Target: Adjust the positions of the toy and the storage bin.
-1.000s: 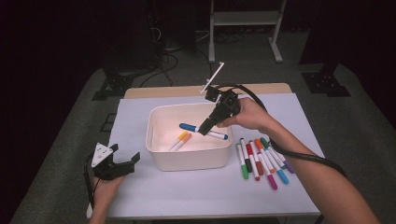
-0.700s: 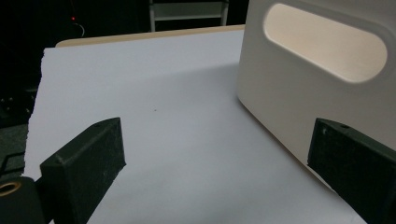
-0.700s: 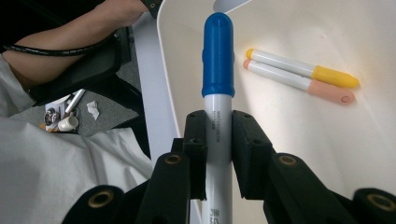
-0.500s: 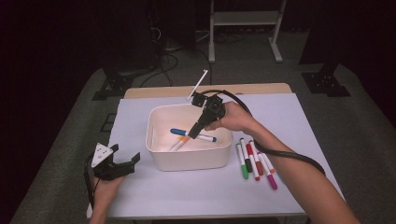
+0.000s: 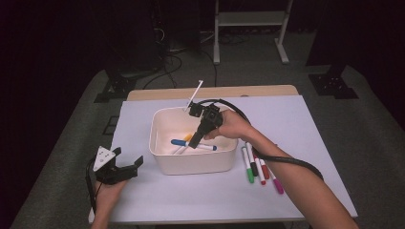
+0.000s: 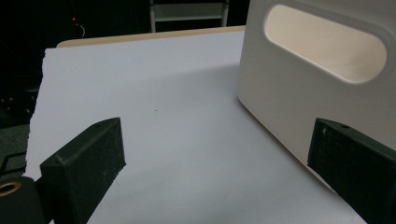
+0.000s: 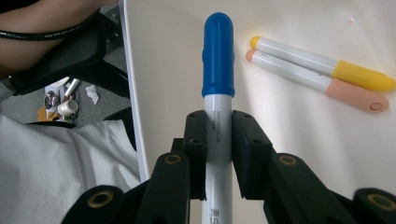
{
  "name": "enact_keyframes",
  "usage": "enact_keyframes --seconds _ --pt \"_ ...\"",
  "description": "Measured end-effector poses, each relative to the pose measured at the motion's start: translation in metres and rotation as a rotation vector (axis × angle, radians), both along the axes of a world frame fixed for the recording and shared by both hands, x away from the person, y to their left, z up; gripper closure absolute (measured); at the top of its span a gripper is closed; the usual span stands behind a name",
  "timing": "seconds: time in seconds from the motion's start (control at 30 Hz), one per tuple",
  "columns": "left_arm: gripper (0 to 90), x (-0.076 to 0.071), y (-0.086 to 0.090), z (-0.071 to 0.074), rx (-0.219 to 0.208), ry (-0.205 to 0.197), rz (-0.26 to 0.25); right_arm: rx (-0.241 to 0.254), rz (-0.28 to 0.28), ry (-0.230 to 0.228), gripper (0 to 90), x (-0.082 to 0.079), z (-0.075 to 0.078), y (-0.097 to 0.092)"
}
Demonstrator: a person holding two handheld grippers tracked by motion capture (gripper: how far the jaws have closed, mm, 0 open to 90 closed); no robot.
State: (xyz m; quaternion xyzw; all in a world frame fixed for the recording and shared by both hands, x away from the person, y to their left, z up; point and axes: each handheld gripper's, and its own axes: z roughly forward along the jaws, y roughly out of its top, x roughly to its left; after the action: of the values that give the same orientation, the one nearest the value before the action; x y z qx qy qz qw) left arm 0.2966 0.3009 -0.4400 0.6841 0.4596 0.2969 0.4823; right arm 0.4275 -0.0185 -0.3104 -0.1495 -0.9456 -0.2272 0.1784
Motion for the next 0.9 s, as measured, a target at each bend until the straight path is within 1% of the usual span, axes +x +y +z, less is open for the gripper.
enact_keyframes --seconds 0.07,0.17,0.2,0.3,0.5,0.53,0.6,0.67,0.73,0.9 --pt "2.6 0.000 0.000 0.000 0.003 -0.001 -0.001 -0.014 0.008 0.008 75.4 -0.001 -0.003 0.002" --pt "2.6 0.000 0.000 0.000 0.005 0.001 -0.002 -0.034 0.006 0.018 74.5 -0.002 -0.009 0.005" --pt "2.6 0.000 0.000 0.000 0.005 0.001 -0.002 -0.041 0.008 0.016 71.0 -0.002 -0.010 0.006" --pt "2.7 0.000 0.000 0.000 0.002 0.001 -0.001 -0.046 0.002 0.005 70.0 -0.002 -0.011 0.005" --pt "2.6 0.000 0.000 0.000 0.003 0.003 -0.002 -0.023 -0.012 -0.005 68.9 -0.002 -0.005 -0.003" --pt "2.6 0.000 0.000 0.000 0.001 0.003 -0.002 -0.005 -0.024 -0.012 68.3 -0.002 -0.001 -0.009" --pt "2.6 0.000 0.000 0.000 0.000 0.003 -0.001 0.003 -0.031 -0.014 68.2 -0.003 0.002 -0.014" --pt "2.6 0.000 0.000 0.000 0.000 0.003 0.000 0.012 -0.050 -0.027 66.9 -0.003 0.006 -0.021" --pt "2.7 0.000 0.000 0.000 -0.001 0.003 -0.001 0.023 -0.065 -0.030 67.0 -0.004 0.009 -0.027" --pt "2.6 0.000 0.000 0.000 -0.005 0.005 0.003 0.048 -0.080 -0.044 67.0 -0.006 0.019 -0.042"
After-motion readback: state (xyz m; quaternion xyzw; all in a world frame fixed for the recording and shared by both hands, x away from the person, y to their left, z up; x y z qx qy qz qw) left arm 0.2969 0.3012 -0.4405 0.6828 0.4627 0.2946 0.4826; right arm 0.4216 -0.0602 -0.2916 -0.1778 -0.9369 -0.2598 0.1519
